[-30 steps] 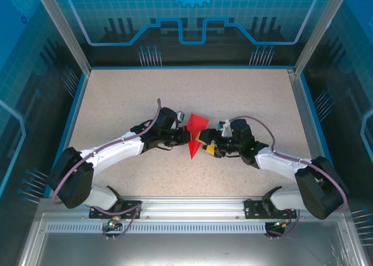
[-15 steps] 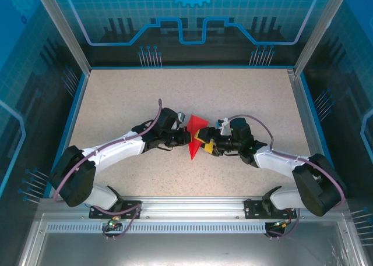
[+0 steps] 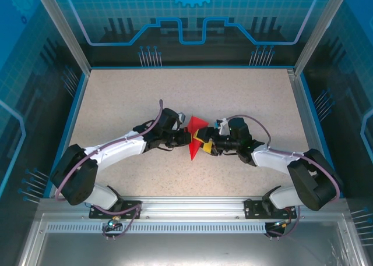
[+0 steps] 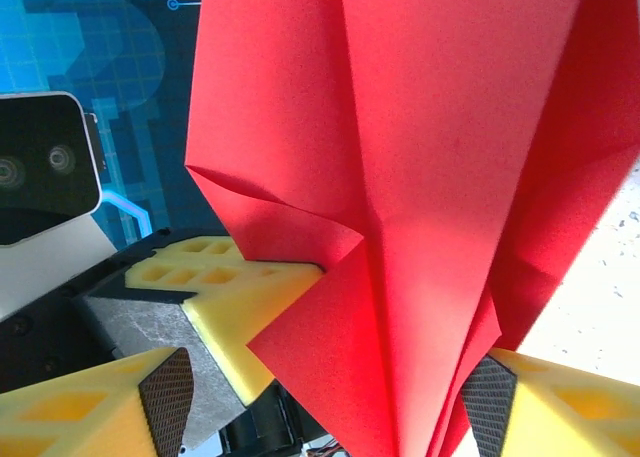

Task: Fold a paper plane with a square sheet of paper (pick it up from the middle)
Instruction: Move a paper plane to the center of the table.

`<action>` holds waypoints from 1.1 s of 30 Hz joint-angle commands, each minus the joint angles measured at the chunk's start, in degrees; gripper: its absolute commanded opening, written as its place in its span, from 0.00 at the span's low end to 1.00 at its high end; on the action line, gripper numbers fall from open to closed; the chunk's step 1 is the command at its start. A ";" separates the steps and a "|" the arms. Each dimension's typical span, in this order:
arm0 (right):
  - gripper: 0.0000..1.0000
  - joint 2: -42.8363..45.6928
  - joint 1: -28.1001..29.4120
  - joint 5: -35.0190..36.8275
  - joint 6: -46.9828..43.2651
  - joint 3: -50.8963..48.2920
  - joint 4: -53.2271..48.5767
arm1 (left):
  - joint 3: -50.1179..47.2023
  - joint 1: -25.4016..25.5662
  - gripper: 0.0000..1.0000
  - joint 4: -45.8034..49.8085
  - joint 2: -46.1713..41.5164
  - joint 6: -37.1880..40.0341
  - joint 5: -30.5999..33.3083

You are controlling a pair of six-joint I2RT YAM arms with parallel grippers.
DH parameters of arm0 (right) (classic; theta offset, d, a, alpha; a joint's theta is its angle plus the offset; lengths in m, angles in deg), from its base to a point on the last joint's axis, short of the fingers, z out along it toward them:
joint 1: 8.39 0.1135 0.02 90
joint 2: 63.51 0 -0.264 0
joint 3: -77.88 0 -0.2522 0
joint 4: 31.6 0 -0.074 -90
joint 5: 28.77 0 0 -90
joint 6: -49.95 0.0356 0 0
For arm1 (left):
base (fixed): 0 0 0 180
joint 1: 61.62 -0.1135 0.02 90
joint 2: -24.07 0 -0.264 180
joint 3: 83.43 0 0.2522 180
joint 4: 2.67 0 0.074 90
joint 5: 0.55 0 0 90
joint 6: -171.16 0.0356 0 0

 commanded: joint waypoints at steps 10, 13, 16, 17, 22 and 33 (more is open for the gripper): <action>0.70 -2.41 1.65 -0.57 0.48 2.38 2.24 | -0.08 -0.41 0.00 -2.37 0.66 -1.04 -1.46; 0.66 -2.37 2.06 -0.33 0.07 2.47 2.06 | -0.66 -0.42 0.00 -3.25 0.55 -1.98 -1.37; 0.58 -2.29 2.35 -0.01 -0.32 2.49 1.71 | -0.96 -0.43 0.00 -3.08 0.50 -2.52 -0.77; 0.56 -2.27 2.46 0.11 -0.72 2.69 1.08 | -1.06 -0.45 0.00 -3.04 0.53 -2.75 -0.78; 0.50 -1.89 3.13 1.68 -3.87 3.79 -4.59 | -1.14 -0.43 0.00 -3.10 0.28 -3.54 -0.51; 0.42 -2.23 3.86 4.36 -9.04 5.20 -11.35 | -1.50 -0.51 0.00 -4.06 -0.47 -5.76 -0.83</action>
